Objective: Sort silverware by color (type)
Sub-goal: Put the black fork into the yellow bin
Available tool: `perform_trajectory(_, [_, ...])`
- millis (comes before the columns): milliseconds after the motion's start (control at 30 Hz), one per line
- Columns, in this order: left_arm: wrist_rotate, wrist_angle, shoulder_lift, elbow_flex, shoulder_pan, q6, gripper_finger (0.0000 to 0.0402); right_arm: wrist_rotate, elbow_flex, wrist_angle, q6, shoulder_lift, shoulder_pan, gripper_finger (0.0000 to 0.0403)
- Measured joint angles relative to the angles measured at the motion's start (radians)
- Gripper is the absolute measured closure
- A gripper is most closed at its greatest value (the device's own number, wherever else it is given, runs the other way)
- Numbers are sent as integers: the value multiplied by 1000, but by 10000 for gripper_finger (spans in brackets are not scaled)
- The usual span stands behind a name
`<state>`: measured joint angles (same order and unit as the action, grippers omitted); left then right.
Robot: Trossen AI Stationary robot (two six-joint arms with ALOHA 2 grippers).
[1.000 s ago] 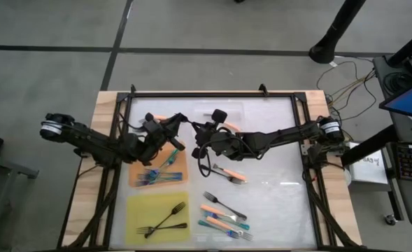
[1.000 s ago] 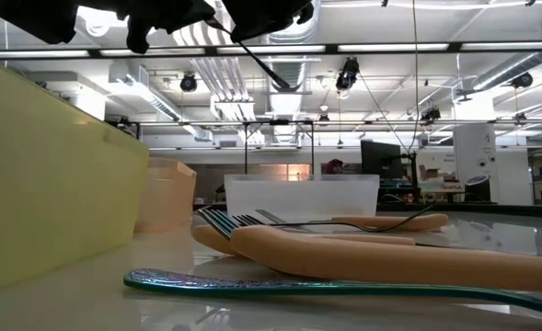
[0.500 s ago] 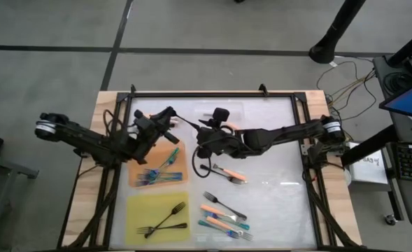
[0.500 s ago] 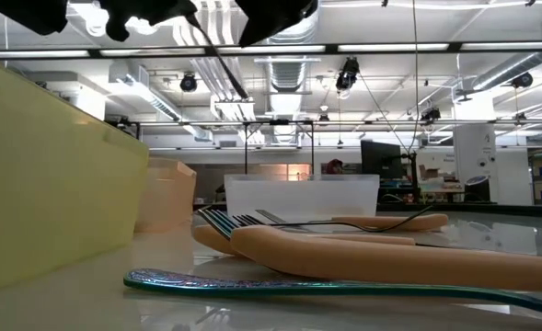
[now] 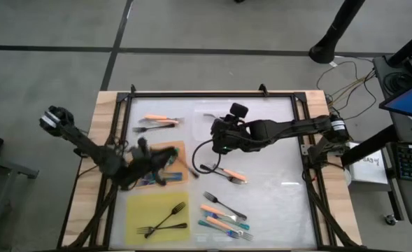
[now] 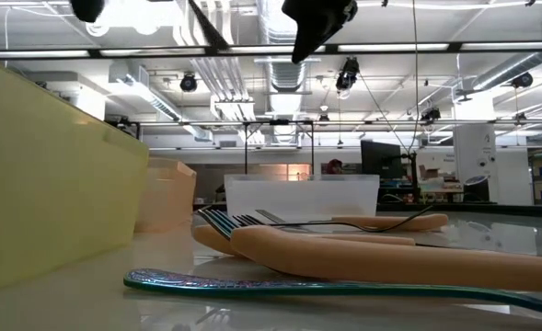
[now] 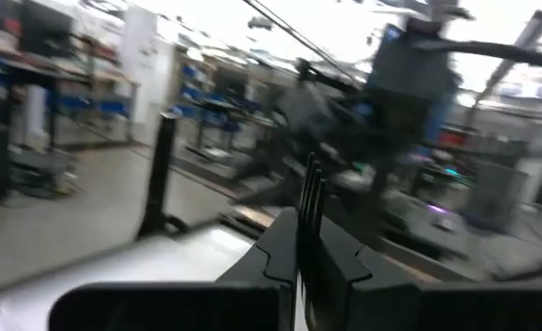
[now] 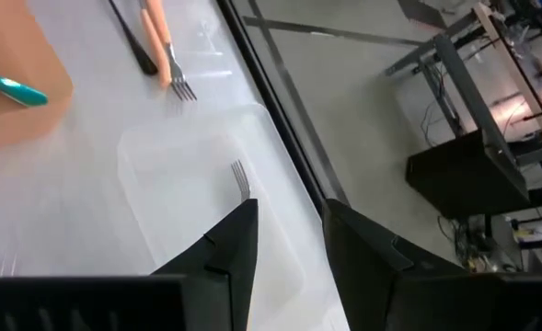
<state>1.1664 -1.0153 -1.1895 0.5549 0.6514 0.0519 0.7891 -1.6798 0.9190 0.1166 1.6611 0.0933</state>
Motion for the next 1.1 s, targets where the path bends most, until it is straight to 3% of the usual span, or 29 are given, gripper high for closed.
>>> perform_trajectory(367, [394, 5, -14, 48, 457, -48, 401, -3, 5, -2, 48, 2, 0, 293])
perform_trajectory(500, [405, 7, -47, 79, 561, -53, 401, -3, 5, -3, 80, 2, 0, 292])
perform_trajectory(633, [405, 46, -91, 86, 603, 42, 401, -3, 10, -3, 133, 2, 0, 296])
perform_trajectory(1100, [405, 54, -229, 40, 644, 41, 402, -7, 63, 0, 233, 3, 0, 301])
